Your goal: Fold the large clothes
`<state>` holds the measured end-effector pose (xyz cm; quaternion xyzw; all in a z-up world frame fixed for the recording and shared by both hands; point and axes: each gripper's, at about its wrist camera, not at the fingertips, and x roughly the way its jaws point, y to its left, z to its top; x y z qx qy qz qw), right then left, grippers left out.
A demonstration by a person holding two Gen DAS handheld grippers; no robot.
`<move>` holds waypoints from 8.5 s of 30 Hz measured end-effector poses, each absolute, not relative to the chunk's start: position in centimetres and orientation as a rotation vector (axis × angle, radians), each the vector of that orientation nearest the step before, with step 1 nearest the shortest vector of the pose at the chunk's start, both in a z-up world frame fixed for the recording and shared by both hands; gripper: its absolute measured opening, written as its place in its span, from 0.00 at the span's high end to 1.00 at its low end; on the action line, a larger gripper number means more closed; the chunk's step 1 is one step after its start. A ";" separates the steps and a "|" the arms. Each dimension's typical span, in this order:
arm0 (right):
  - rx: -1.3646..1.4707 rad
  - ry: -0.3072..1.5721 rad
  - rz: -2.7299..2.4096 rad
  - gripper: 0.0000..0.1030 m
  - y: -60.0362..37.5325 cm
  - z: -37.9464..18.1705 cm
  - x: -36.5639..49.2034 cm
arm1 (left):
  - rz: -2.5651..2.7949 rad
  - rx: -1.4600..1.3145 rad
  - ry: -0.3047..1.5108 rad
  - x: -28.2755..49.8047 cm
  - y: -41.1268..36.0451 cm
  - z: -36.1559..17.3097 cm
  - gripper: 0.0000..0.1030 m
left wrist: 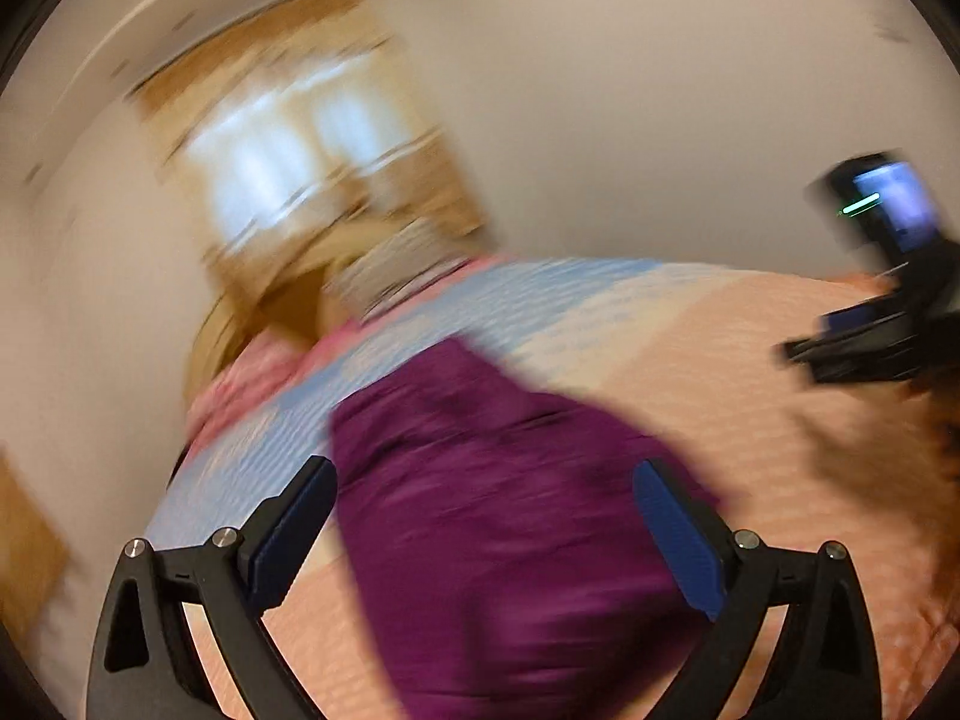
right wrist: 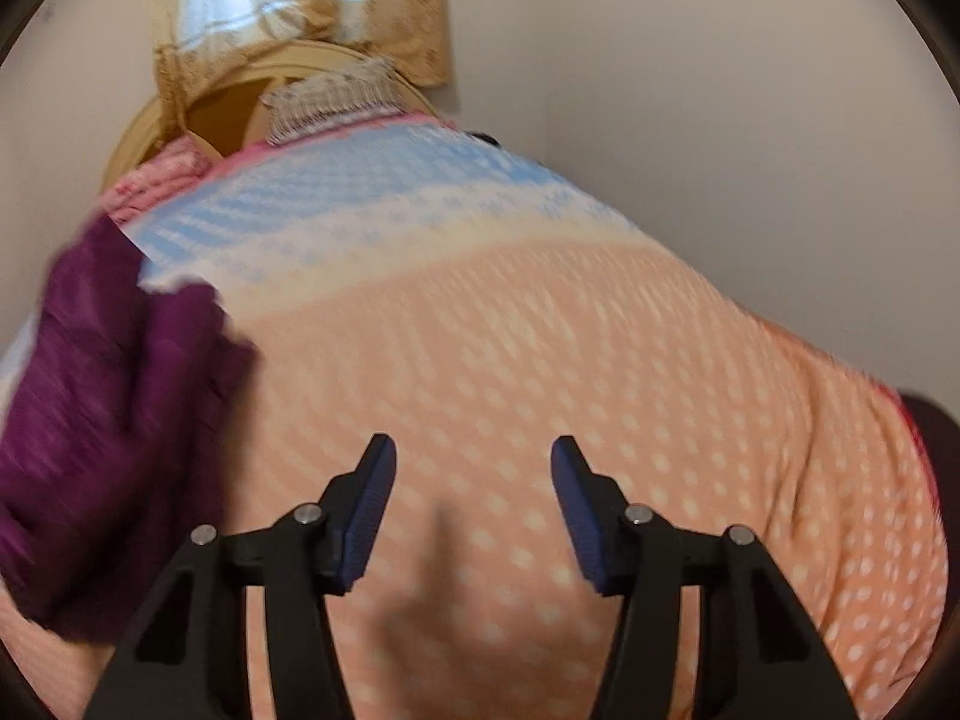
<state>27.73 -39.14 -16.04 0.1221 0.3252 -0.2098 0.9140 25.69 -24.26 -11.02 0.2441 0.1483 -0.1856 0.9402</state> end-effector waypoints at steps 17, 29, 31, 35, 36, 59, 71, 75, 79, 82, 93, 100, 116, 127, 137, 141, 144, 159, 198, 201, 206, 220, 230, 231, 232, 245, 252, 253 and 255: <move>0.236 0.671 -0.246 0.68 -26.1 -13.2 46.9 | -0.023 -0.008 0.668 44.3 -13.2 -13.5 0.04; 0.355 0.696 -0.301 0.65 -32.3 -20.0 42.8 | -0.125 0.224 0.643 45.1 -23.2 -17.4 0.03; 0.361 0.689 -0.295 0.64 -32.3 -20.4 42.9 | -0.116 0.215 0.631 45.1 -23.3 -18.1 0.03; 0.368 0.690 -0.287 0.62 -32.4 -21.0 43.1 | -0.140 0.174 0.659 46.0 -22.9 -19.1 0.01; 0.371 0.692 -0.287 0.62 -32.4 -21.1 43.2 | -0.153 0.159 0.675 46.3 -22.7 -19.3 0.01; 0.302 0.762 -0.314 0.61 -31.6 -22.4 44.8 | -0.247 0.044 0.800 48.0 -21.5 -21.8 0.01; 0.288 0.787 -0.317 0.60 -31.5 -22.8 45.4 | -0.257 0.037 0.830 48.6 -21.4 -22.2 0.01; 0.274 0.794 -0.320 0.60 -31.4 -22.9 45.5 | -0.254 0.040 0.832 48.6 -21.4 -22.3 0.01; 0.270 0.802 -0.322 0.60 -31.3 -23.0 45.6 | -0.255 0.037 0.843 49.0 -21.4 -22.6 0.01; 0.271 0.806 -0.321 0.60 -31.4 -23.1 45.7 | -0.258 0.036 0.854 49.2 -21.4 -22.8 0.01; 0.258 0.814 -0.328 0.59 -31.1 -23.2 45.9 | -0.262 0.033 0.862 49.3 -21.2 -23.0 0.01; 0.257 0.815 -0.326 0.59 -31.1 -23.2 46.0 | -0.262 0.035 0.862 49.3 -21.2 -23.0 0.01; 0.266 0.815 -0.321 0.59 -31.4 -23.4 46.1 | -0.263 0.040 0.860 49.3 -21.3 -23.1 0.01; 0.393 0.738 -0.222 0.29 -33.3 -20.9 41.6 | -0.422 0.048 0.811 44.2 -16.9 -18.8 0.01; 0.406 0.754 -0.189 0.29 -33.3 -23.1 39.1 | -0.443 -0.006 0.812 41.6 -14.2 -21.5 0.01; 0.474 0.763 -0.136 0.30 -33.9 -24.2 39.4 | -0.453 -0.021 0.806 41.6 -14.6 -22.4 0.01; 0.487 0.758 -0.118 0.30 -34.0 -24.4 39.3 | -0.462 -0.026 0.797 41.6 -15.1 -22.6 0.01; 0.484 0.740 0.008 0.67 -33.0 -24.6 39.0 | -0.565 -0.024 0.784 40.7 -17.4 -23.0 0.16; 0.471 0.557 0.167 0.79 -26.2 -18.2 31.9 | -0.523 0.051 0.555 31.2 -11.0 -14.6 0.66; 0.460 0.558 0.184 0.79 -25.4 -17.9 31.9 | -0.510 0.043 0.550 30.7 -10.1 -14.5 0.67; 0.442 0.562 0.214 0.79 -24.1 -17.6 32.4 | -0.483 0.033 0.542 29.8 -8.8 -14.4 0.67; 0.410 0.589 0.304 0.79 -20.9 -18.1 33.9 | -0.413 0.015 0.548 28.3 -4.6 -14.7 0.67; 0.367 0.615 0.362 0.79 -18.4 -18.4 34.4 | -0.362 0.000 0.554 27.5 -1.5 -15.3 0.67; 0.365 0.618 0.368 0.79 -18.2 -18.4 34.6 | -0.357 -0.002 0.557 27.5 -1.2 -15.4 0.67; 0.363 0.621 0.374 0.79 -17.9 -18.5 34.7 | -0.352 -0.004 0.559 27.5 -1.0 -15.4 0.67; 0.340 0.655 0.423 0.79 -14.8 -18.8 35.6 | -0.303 -0.015 0.573 27.3 2.1 -16.0 0.67; 0.332 0.672 0.448 0.79 -12.9 -19.0 36.2 | -0.279 -0.017 0.588 27.6 3.6 -16.4 0.67; 0.333 0.677 0.451 0.79 -12.6 -19.2 36.4 | -0.273 -0.016 0.590 27.7 3.8 -16.4 0.67; 0.335 0.687 0.458 0.79 -12.1 -19.5 36.7 | -0.264 -0.019 0.597 27.8 4.3 -16.7 0.67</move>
